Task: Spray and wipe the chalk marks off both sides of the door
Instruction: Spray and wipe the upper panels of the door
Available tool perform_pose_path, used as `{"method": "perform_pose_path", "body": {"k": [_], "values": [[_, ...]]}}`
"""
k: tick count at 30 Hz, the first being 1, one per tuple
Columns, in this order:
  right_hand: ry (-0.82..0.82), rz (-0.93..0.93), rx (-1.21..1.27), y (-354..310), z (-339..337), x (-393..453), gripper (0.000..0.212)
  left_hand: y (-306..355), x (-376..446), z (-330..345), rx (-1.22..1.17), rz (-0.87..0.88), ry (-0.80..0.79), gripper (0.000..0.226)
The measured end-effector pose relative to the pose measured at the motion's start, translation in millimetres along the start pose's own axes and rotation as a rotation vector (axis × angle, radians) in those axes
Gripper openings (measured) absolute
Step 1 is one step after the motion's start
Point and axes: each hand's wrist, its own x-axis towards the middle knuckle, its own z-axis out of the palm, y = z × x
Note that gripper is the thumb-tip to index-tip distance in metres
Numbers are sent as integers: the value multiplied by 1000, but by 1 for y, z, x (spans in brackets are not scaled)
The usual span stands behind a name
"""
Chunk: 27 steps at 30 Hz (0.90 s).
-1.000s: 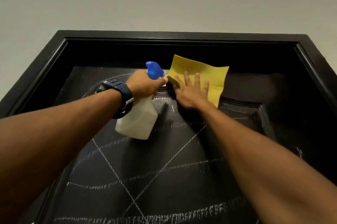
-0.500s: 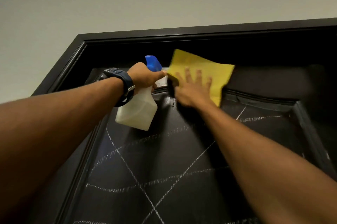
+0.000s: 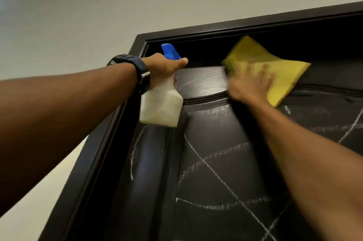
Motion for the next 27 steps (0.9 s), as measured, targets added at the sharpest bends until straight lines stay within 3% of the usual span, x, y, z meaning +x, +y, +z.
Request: {"method": "perform_pose_path", "body": {"k": [4, 6, 8, 11, 13, 18, 20, 24, 27], "values": [[-147, -425, -63, -116, 40, -48, 72, -16, 7, -22, -57, -19, -62, 64], [-226, -520, -109, -133, 43, -58, 76, -23, 8, -31, -69, -38, -105, 70], [-230, -455, -92, -118, 36, -43, 66, -28, 8, -38, -94, -40, -152, 66], [-119, -113, -22, -83, 20, -12, 62, -38, 9, -47, -145, -23, -201, 60], [-74, -2, -16, -84, 21, -13, 65, -40, 6, -48, -148, -7, -235, 61], [-233, -493, -126, -141, 48, -64, 78, -39, 4, -61, -139, 9, -272, 58], [-253, -481, -126, -134, 39, -43, 71, -37, 5, -65, -102, 30, -280, 61], [-231, -228, -47, -148, 26, -11, 67, -41, 7, -69, -76, 58, -285, 72], [-240, -415, -2, -178, 35, -75, 81, -48, 6, -74, -84, 26, -300, 68]]}}
